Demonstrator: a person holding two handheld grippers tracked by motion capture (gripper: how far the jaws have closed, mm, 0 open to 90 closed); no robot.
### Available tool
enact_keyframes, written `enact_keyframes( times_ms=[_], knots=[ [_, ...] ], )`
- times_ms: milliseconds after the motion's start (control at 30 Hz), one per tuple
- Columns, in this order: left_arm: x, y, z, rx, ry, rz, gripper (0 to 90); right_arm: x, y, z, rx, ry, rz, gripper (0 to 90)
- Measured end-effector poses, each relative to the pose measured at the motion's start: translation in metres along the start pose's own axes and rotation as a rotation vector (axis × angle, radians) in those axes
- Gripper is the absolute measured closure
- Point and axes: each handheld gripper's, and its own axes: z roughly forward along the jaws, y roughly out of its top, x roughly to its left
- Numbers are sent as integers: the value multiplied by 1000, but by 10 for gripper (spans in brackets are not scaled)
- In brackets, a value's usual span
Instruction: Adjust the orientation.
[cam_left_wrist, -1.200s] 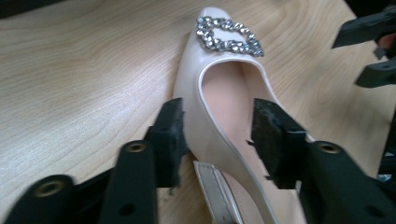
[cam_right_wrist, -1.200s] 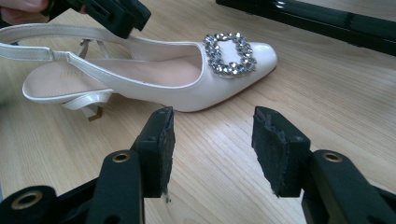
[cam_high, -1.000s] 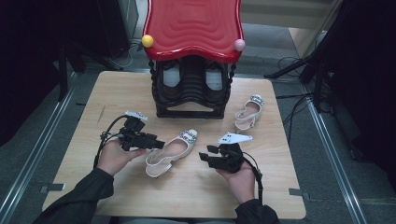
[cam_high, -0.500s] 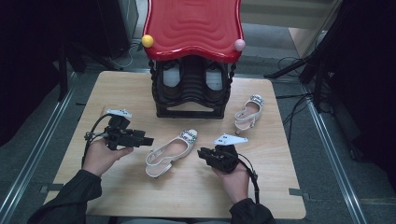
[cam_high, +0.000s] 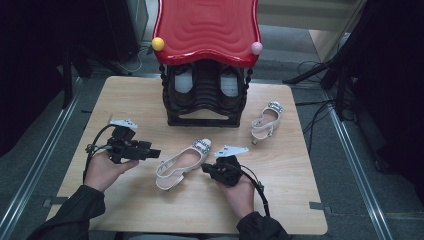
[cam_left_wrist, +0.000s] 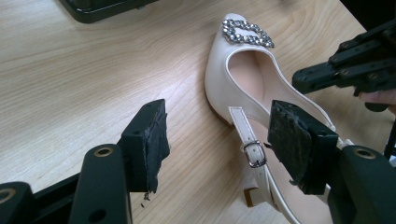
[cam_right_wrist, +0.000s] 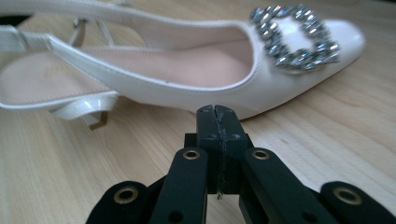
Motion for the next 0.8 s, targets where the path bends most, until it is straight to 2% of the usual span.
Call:
enact_keyframes(
  times_ms=[200,333,533,800],
  knots=[
    [2,-5,-3,17,16,-4,378,3,-1,15,40,-3,-23,900],
    [2,-8,-6,10,18,-17,385,3,-1,21,50,-7,-31,900],
    [4,-11,-9,8,25,-26,389,2,2,23,55,5,-24,900],
    [3,-14,-9,13,26,-21,395,-2,5,24,55,-13,-19,900]
  ],
)
